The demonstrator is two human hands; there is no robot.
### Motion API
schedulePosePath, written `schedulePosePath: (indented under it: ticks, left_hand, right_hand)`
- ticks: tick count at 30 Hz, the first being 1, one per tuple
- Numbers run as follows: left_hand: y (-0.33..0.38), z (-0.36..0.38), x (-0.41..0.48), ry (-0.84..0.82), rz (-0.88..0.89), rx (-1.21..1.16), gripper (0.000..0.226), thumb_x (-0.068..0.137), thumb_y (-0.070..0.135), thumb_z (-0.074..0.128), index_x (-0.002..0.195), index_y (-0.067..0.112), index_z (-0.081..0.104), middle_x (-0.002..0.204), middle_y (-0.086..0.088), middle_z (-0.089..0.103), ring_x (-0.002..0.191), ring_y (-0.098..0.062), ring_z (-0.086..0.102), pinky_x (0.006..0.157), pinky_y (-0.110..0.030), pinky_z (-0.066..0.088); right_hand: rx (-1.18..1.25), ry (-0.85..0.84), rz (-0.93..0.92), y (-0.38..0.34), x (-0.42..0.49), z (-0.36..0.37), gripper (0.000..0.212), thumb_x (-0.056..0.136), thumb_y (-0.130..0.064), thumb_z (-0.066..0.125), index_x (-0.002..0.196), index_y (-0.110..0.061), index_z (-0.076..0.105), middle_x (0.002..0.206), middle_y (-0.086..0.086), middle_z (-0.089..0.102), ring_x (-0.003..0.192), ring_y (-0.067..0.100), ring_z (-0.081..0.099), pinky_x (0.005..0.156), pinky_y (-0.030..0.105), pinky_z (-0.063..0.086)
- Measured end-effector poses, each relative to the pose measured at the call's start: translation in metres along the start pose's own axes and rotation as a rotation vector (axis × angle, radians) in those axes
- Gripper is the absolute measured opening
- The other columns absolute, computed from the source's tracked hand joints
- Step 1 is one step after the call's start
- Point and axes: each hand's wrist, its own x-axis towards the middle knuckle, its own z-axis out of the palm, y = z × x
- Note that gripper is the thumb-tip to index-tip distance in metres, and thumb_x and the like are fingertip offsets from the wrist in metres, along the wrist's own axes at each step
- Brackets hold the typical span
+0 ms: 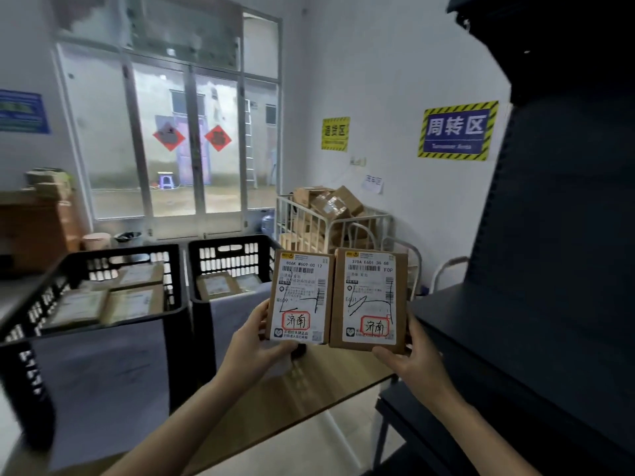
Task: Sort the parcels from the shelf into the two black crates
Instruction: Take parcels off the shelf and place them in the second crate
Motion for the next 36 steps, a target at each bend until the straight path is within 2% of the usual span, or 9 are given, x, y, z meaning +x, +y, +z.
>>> schedulePosePath:
  ticks: [3,6,9,13,16,20,25,32,36]
  left_hand:
    - [-0.016,-0.030,0.009,0.051,-0.013,0.011,0.066,0.074,0.014,0.076,0.126,0.032,0.040,0.112,0.010,0.064,0.105,-0.009,0.061,0.094,-0.036,0.051]
    - [-0.032,-0.055,0.018,0.086,-0.036,0.022,0.066,0.074,0.015,0.076,0.126,0.035,0.039,0.113,0.009,0.064,0.106,-0.011,0.062,0.094,-0.038,0.052]
    - [-0.045,-0.075,0.030,0.124,-0.058,0.018,0.065,0.073,0.017,0.077,0.122,0.040,0.040,0.111,0.009,0.066,0.104,-0.010,0.063,0.093,-0.036,0.053]
    - [-0.060,-0.097,0.053,0.162,-0.085,0.023,0.073,0.067,0.027,0.079,0.129,0.029,0.041,0.110,0.007,0.067,0.104,-0.011,0.064,0.093,-0.038,0.053]
    - [-0.073,-0.107,0.080,0.201,-0.109,0.035,0.070,0.073,0.012,0.076,0.133,0.022,0.040,0.109,0.007,0.065,0.103,-0.011,0.063,0.092,-0.037,0.053]
    - [-0.091,-0.118,0.125,0.231,-0.152,0.028,0.072,0.076,0.006,0.073,0.136,0.018,0.035,0.107,0.010,0.062,0.100,-0.008,0.063,0.088,-0.029,0.055]
    - [-0.118,-0.129,0.199,0.284,-0.192,0.034,0.068,0.076,0.009,0.073,0.132,0.022,0.037,0.109,0.008,0.062,0.102,-0.011,0.063,0.089,-0.036,0.055]
    - [-0.170,-0.129,0.301,0.300,-0.238,0.094,0.057,0.077,0.017,0.073,0.115,0.035,0.034,0.100,0.019,0.059,0.096,0.002,0.059,0.092,-0.029,0.051]
    - [-0.205,-0.126,0.337,0.302,-0.299,0.116,0.053,0.080,0.019,0.071,0.112,0.037,0.032,0.095,0.025,0.054,0.089,0.010,0.053,0.077,-0.011,0.044]
  right_hand:
    - [0.040,-0.059,-0.024,-0.007,0.025,0.033,0.065,0.077,-0.004,0.071,0.125,-0.035,0.043,0.111,-0.017,0.060,0.097,-0.014,0.057,0.072,0.004,0.047]
    - [0.034,-0.099,-0.047,-0.011,0.048,0.062,0.061,0.078,-0.002,0.070,0.112,-0.044,0.043,0.104,-0.022,0.059,0.089,-0.022,0.055,0.067,0.001,0.045]
    - [0.027,-0.140,-0.061,-0.011,0.073,0.086,0.065,0.079,-0.006,0.070,0.123,-0.042,0.040,0.107,-0.019,0.062,0.094,-0.016,0.056,0.071,0.007,0.048]
    - [0.041,-0.197,-0.088,-0.012,0.111,0.113,0.065,0.080,-0.008,0.070,0.127,-0.038,0.037,0.108,-0.020,0.061,0.098,-0.010,0.056,0.076,0.010,0.047]
    - [0.048,-0.225,-0.127,-0.007,0.146,0.132,0.062,0.080,-0.008,0.070,0.122,-0.041,0.038,0.105,-0.022,0.060,0.093,-0.017,0.055,0.069,0.002,0.044]
    - [0.058,-0.261,-0.147,0.003,0.206,0.160,0.061,0.080,-0.011,0.070,0.122,-0.041,0.037,0.107,-0.021,0.059,0.097,-0.009,0.055,0.072,0.009,0.046]
    - [0.049,-0.336,-0.169,0.018,0.295,0.190,0.059,0.079,-0.017,0.071,0.121,-0.040,0.038,0.110,-0.014,0.060,0.104,0.001,0.056,0.084,0.018,0.044]
    - [0.051,-0.367,-0.181,0.052,0.409,0.227,0.048,0.079,-0.027,0.070,0.110,-0.051,0.042,0.110,-0.018,0.061,0.103,-0.006,0.055,0.080,0.015,0.043]
    - [0.081,-0.389,-0.144,0.079,0.452,0.257,0.050,0.083,-0.019,0.068,0.119,-0.041,0.040,0.106,-0.022,0.060,0.099,-0.008,0.057,0.072,0.001,0.043]
